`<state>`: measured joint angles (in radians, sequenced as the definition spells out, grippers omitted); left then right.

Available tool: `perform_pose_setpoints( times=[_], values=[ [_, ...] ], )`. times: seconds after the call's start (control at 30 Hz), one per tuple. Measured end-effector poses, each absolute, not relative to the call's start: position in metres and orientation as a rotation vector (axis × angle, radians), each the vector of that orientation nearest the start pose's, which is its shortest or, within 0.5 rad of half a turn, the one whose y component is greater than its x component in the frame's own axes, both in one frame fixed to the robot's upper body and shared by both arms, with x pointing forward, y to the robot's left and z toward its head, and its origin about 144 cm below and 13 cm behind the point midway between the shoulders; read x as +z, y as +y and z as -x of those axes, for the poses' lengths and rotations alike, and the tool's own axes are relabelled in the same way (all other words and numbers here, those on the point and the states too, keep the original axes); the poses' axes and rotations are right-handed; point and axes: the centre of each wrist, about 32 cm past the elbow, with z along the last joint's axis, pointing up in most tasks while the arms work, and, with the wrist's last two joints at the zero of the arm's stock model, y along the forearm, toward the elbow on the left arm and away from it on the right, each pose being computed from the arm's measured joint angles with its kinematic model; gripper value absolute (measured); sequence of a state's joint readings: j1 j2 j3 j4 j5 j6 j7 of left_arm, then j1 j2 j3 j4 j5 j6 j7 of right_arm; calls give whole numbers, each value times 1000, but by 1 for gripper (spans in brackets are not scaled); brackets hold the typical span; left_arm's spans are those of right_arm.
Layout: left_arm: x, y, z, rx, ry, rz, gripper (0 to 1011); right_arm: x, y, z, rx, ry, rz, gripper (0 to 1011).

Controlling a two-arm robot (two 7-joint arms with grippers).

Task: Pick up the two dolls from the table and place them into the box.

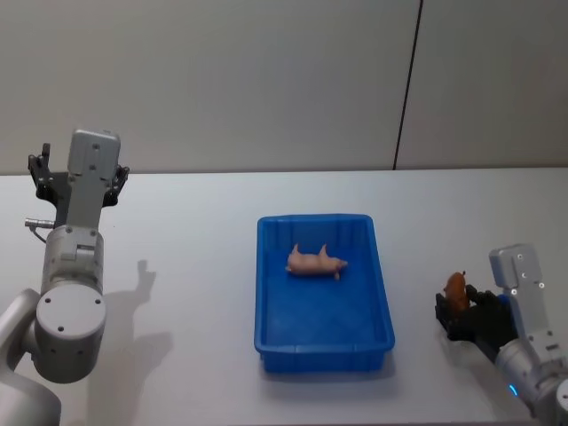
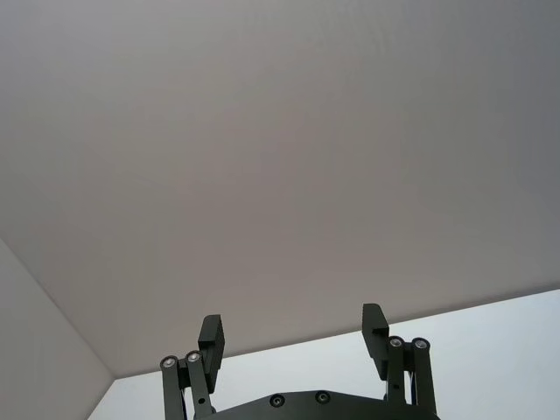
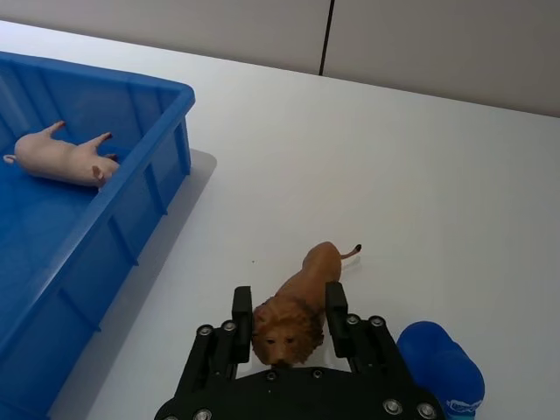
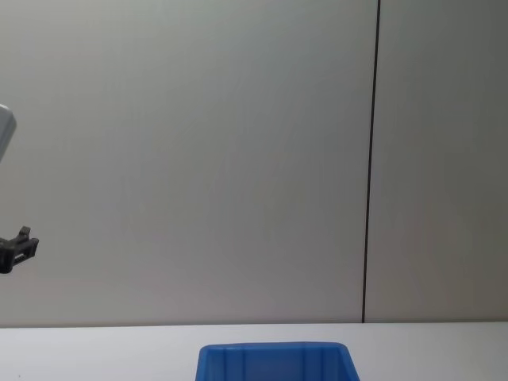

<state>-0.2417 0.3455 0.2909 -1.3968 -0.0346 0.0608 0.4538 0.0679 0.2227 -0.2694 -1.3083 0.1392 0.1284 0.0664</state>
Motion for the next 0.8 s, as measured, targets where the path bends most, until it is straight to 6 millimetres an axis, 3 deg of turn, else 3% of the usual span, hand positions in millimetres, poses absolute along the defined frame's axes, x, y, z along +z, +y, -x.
perform_pose_setpoints(
  times=[0.17, 0.8],
  values=[
    [1161, 260, -518, 1800, -329, -270, 1001, 1072, -228, -461, -1283, 184, 375, 417],
    [1161, 260, -518, 1801, -330, -270, 1001, 1107, -215, -462, -1229, 137, 213, 409]
  ],
)
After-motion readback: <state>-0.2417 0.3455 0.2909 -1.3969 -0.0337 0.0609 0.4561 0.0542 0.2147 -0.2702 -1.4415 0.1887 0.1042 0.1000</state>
